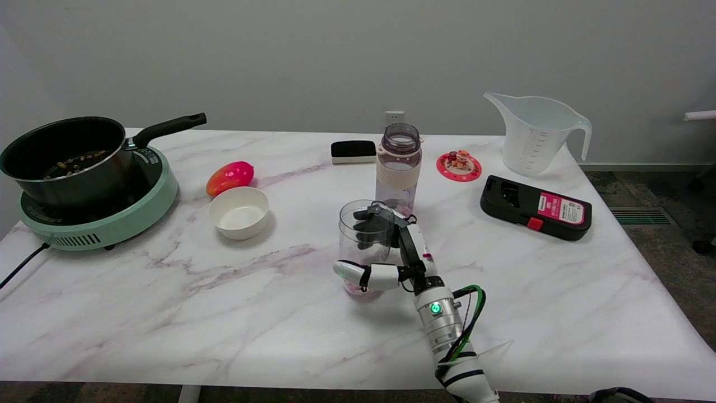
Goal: Pick up the measuring cup.
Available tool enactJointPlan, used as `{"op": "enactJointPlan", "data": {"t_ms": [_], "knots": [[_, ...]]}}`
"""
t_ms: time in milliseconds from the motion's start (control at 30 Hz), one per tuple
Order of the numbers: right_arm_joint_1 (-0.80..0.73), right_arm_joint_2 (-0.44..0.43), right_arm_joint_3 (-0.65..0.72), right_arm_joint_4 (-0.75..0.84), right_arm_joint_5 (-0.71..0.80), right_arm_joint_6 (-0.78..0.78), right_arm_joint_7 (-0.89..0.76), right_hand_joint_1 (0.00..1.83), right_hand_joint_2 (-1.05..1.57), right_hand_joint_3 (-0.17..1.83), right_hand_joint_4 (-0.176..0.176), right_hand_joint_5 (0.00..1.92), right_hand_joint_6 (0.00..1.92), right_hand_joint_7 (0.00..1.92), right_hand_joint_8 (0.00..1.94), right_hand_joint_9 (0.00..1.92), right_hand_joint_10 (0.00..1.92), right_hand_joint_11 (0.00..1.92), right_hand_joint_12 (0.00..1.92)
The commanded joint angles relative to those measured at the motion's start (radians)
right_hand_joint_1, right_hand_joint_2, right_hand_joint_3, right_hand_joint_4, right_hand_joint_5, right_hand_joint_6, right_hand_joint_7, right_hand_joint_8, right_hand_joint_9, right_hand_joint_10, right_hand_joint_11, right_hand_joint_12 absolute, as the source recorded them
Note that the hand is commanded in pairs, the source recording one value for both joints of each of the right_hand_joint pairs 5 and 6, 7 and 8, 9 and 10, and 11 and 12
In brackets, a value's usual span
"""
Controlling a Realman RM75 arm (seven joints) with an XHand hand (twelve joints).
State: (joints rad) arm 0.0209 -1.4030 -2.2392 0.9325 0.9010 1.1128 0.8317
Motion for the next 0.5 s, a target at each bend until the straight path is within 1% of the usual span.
{"op": "enactJointPlan", "data": {"t_ms": [33, 133, 233, 300, 433, 500], "knots": [[0.000, 0.007, 0.011, -0.004, 0.005, 0.024, 0.003, 1.43, 0.85, 0.72, 0.000, 1.23, 1.23, 1.44, 1.44, 1.26, 1.26, 1.09, 1.09], [0.000, 0.016, 0.017, 0.011, 0.005, 0.031, 0.003, 1.42, 0.94, 0.60, 0.000, 1.40, 1.40, 1.49, 1.49, 1.28, 1.28, 1.14, 1.14], [-0.002, 0.034, 0.030, 0.039, 0.005, 0.039, 0.001, 1.40, 1.02, 0.50, 0.000, 1.52, 1.52, 1.51, 1.51, 1.29, 1.29, 1.16, 1.16], [-0.007, 0.055, 0.043, 0.073, 0.005, 0.038, -0.007, 1.37, 1.13, 0.40, 0.000, 1.68, 1.68, 1.53, 1.53, 1.31, 1.31, 1.19, 1.19], [-0.021, 0.098, 0.062, 0.139, 0.005, 0.029, -0.014, 1.35, 1.18, 0.37, 0.000, 1.74, 1.74, 1.55, 1.55, 1.32, 1.32, 1.20, 1.20], [-0.033, 0.123, 0.088, 0.170, 0.014, 0.027, -0.048, 1.35, 1.19, 0.37, 0.000, 1.76, 1.76, 1.55, 1.55, 1.32, 1.32, 1.20, 1.20]]}}
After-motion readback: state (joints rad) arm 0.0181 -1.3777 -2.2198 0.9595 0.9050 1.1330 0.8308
